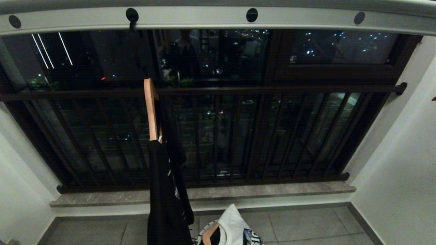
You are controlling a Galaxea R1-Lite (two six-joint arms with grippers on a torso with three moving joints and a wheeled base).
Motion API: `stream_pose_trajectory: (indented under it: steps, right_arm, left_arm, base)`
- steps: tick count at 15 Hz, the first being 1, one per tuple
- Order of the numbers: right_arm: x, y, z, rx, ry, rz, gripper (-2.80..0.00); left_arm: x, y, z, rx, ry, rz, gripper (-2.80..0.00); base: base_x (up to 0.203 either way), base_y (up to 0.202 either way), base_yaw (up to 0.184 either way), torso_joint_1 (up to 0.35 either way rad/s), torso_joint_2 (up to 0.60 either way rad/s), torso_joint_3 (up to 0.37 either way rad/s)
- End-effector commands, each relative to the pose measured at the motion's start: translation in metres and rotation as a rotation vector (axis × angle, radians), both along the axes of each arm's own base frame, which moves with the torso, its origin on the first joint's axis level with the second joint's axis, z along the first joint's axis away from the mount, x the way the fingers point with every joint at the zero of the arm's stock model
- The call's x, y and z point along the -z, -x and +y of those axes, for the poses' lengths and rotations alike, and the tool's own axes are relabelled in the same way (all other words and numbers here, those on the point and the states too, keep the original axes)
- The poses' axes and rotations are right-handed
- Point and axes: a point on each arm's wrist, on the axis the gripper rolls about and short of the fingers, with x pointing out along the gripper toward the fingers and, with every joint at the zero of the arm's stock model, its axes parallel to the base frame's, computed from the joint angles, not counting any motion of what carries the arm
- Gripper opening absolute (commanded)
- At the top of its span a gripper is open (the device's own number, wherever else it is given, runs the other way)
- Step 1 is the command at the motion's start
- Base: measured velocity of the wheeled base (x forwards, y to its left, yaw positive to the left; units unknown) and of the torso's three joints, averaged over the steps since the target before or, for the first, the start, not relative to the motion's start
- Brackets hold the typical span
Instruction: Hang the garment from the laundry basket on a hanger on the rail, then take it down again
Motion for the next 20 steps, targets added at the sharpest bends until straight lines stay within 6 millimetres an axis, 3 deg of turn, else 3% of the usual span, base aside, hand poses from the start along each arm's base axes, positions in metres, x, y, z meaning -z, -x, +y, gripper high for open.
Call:
stream_pose_trajectory:
  steps: [1,5,12,16,20]
  right_arm:
    - [0.000,0.000,0.000,0.000,-0.001,0.001,-2.80]
    - [0.000,0.000,0.000,0.000,-0.001,0.001,-2.80]
    - [0.000,0.000,0.000,0.000,-0.001,0.001,-2.80]
    - [0.000,0.000,0.000,0.000,-0.001,0.003,-2.80]
    - [0.000,0.000,0.000,0.000,0.000,0.001,-2.80]
  left_arm:
    - [-0.016,0.005,0.000,0.008,0.002,-0.050,-2.80]
    - [-0.055,-0.002,-0.001,0.049,0.001,-0.018,-2.80]
    - [-0.184,-0.044,-0.006,0.269,0.109,0.006,-2.80]
    - [-0.215,-0.068,-0.014,0.539,0.294,0.179,-2.80]
    - [-0.242,-0.100,-0.023,0.634,0.470,0.288,-2.80]
  base:
    - [0.000,0.000,0.000,0.000,0.00,0.000]
    - [0.000,0.000,0.000,0.000,0.00,0.000]
    - [0.000,0.000,0.000,0.000,0.00,0.000]
    - [0.000,0.000,0.000,0.000,0.00,0.000]
    - [0.000,0.000,0.000,0.000,0.00,0.000]
